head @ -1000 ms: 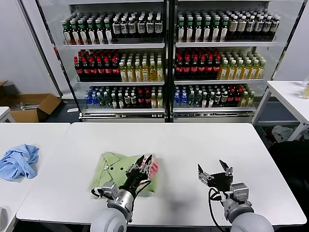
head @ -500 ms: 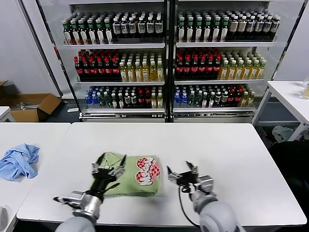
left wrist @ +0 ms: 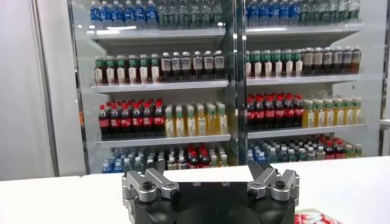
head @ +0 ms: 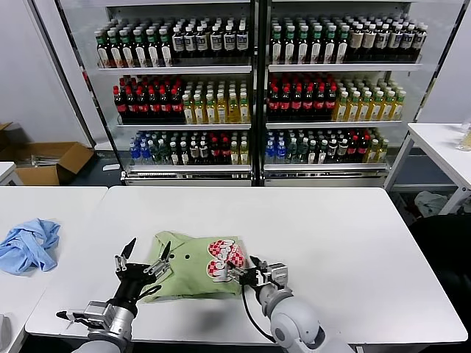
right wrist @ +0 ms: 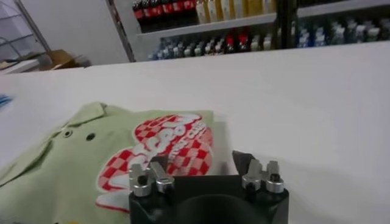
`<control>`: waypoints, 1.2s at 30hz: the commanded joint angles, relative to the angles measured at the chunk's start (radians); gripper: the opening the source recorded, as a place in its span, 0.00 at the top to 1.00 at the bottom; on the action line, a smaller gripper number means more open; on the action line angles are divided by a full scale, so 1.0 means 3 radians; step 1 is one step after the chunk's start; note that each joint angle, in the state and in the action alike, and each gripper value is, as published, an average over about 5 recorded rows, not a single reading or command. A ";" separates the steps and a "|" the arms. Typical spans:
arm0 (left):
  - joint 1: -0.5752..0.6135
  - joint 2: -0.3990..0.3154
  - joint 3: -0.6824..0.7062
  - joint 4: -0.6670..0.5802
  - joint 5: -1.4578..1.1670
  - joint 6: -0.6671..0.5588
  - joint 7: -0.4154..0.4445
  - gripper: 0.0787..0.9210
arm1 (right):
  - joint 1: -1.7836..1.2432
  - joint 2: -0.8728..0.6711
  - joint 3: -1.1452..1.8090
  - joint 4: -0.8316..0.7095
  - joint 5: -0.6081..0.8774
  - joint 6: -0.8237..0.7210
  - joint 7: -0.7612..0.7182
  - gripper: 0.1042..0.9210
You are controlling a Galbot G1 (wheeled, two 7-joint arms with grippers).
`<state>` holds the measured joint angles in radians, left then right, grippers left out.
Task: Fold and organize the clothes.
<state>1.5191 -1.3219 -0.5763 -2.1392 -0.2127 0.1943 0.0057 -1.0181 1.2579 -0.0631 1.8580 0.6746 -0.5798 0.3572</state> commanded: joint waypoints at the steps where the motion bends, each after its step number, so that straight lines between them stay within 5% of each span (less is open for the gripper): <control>1: 0.0092 0.0007 -0.0120 0.0019 0.0063 -0.0045 0.0016 0.12 | 0.0175 0.0143 -0.0179 -0.0280 0.0268 0.0001 0.0055 0.35; 12: 0.0053 0.0007 -0.0107 0.0086 0.0168 -0.0219 0.0061 0.12 | 0.0126 0.0104 -0.0064 -0.0113 -0.0031 0.0047 -0.0072 0.73; 19: 0.0007 0.0035 -0.0086 0.0252 0.0626 -0.0597 0.0058 0.12 | -0.0143 -0.0349 0.0372 0.0631 -0.0164 0.0008 -0.0334 0.97; 27: -0.0062 0.0068 0.0010 0.0180 0.0795 -0.0660 0.0041 0.12 | -0.0424 -0.1207 0.1284 0.0555 -0.0379 0.0002 -0.1224 1.00; 36: -0.0160 0.0023 0.0029 0.0290 0.0814 -0.0755 0.0038 0.12 | -0.0413 -0.0969 0.1189 0.0263 -0.0657 0.0101 -0.1274 0.99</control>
<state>1.4875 -1.3075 -0.5713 -2.0731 -0.0143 0.0096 0.0187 -1.0987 1.0243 0.2045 1.9663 0.5810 -0.5735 0.0816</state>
